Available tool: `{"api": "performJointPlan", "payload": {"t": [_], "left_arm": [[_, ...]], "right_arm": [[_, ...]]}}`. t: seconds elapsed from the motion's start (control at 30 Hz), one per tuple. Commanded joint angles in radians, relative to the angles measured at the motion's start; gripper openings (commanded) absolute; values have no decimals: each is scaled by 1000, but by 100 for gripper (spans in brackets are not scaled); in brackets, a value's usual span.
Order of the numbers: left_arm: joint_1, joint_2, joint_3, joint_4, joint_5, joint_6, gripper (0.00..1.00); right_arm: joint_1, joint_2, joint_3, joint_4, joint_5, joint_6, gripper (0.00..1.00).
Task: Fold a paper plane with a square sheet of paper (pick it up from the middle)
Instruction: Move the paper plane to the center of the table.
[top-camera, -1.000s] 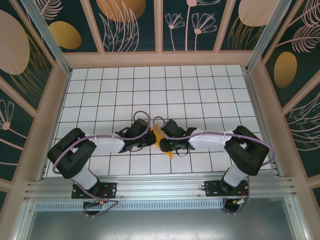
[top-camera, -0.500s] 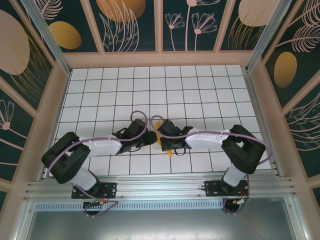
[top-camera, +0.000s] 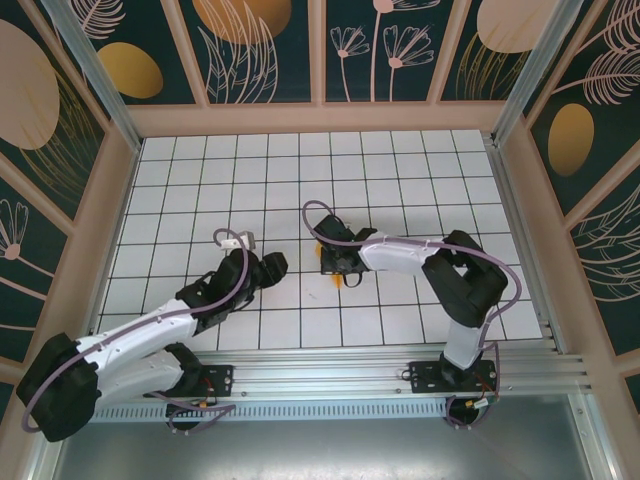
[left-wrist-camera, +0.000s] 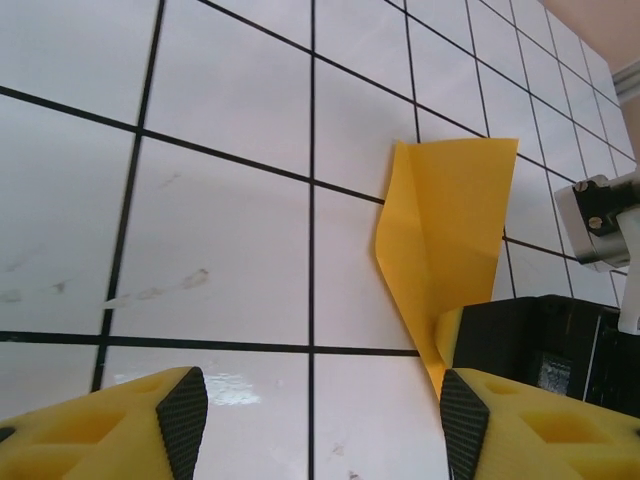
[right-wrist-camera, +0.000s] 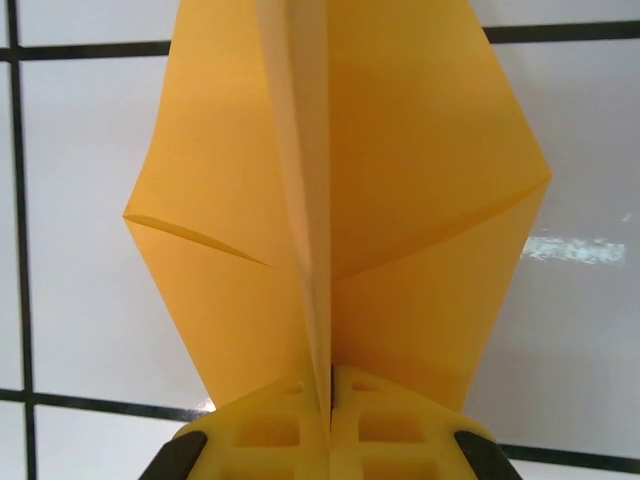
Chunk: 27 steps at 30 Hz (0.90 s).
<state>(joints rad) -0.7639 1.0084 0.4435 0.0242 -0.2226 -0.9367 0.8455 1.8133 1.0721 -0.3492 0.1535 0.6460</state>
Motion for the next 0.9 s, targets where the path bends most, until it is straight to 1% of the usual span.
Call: {"api": "performJointPlan", "payload": {"t": [0.0, 0.13, 0.2, 0.23, 0.3, 0.37, 0.4, 0.47, 0.53, 0.6, 0.73, 0.87], "left_arm": [[8, -48, -9, -39, -75, -4, 65], [8, -87, -3, -69, -108, -47, 66], [8, -112, -10, -68, -123, -65, 67], [8, -130, -19, -59, -129, -82, 69], [8, -162, -56, -6, -119, -91, 68], [8, -185, -81, 22, -105, -88, 70], [8, -193, -82, 10, -102, -75, 71], [8, -204, -71, -43, -110, -71, 71], [8, -214, -62, -66, -112, -58, 74], [8, -225, -48, -96, -129, -42, 76], [8, -264, -20, -138, -136, -52, 77], [8, -277, 28, -216, -165, -32, 82]], "right_arm": [[-1, 15, 41, -33, 19, 10, 5], [-16, 11, 57, -22, -16, -20, 5], [-17, 10, 75, -24, 2, -38, 5], [-21, 8, 84, -21, -2, -49, 5], [-23, 0, 102, -19, 24, -58, 5], [-23, -15, 123, -35, 19, -75, 5], [-20, -24, 139, -55, 12, -86, 5], [-6, -56, 140, -54, 77, -82, 5], [-6, -88, 126, -40, 51, -90, 5], [-3, -94, 133, -44, 42, -113, 6], [12, -55, 167, -76, 43, -160, 5], [11, -28, 190, -69, -11, -170, 5]]}}
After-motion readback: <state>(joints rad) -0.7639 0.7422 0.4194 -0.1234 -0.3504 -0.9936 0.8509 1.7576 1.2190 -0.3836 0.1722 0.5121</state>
